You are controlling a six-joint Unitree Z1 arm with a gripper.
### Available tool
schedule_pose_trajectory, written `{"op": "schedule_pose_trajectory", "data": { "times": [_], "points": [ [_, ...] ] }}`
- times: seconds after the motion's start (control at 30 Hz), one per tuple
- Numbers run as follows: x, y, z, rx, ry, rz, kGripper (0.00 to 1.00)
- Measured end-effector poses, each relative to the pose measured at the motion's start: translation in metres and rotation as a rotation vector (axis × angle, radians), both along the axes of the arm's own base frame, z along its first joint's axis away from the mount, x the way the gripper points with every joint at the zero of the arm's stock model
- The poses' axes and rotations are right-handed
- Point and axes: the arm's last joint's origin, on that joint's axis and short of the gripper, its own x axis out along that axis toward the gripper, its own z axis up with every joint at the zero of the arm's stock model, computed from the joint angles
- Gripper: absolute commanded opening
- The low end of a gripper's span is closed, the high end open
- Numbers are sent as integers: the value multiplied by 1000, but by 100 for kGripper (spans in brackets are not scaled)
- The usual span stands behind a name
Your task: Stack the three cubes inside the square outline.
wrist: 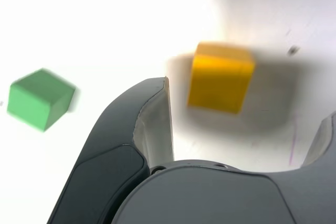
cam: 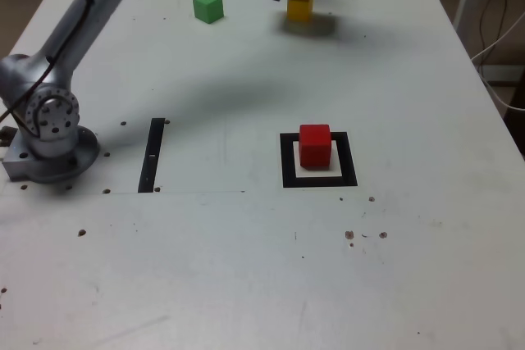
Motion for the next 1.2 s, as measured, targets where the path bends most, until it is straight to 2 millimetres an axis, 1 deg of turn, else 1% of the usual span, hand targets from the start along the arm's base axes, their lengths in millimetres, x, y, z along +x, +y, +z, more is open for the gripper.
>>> {"op": "schedule_pose_trajectory", "data": {
  "times": [0.23, 0.5, 0.83, 1.07, 1.2],
  "points": [
    [2, 7, -8, -4, 7, -28, 98],
    [0, 7, -10, -14, 56, -127, 97],
    [0, 8, -11, -13, 59, -132, 96],
    [5, 12, -23, -16, 63, -113, 94],
    [7, 12, -23, -10, 57, -111, 92]
  ]
}}
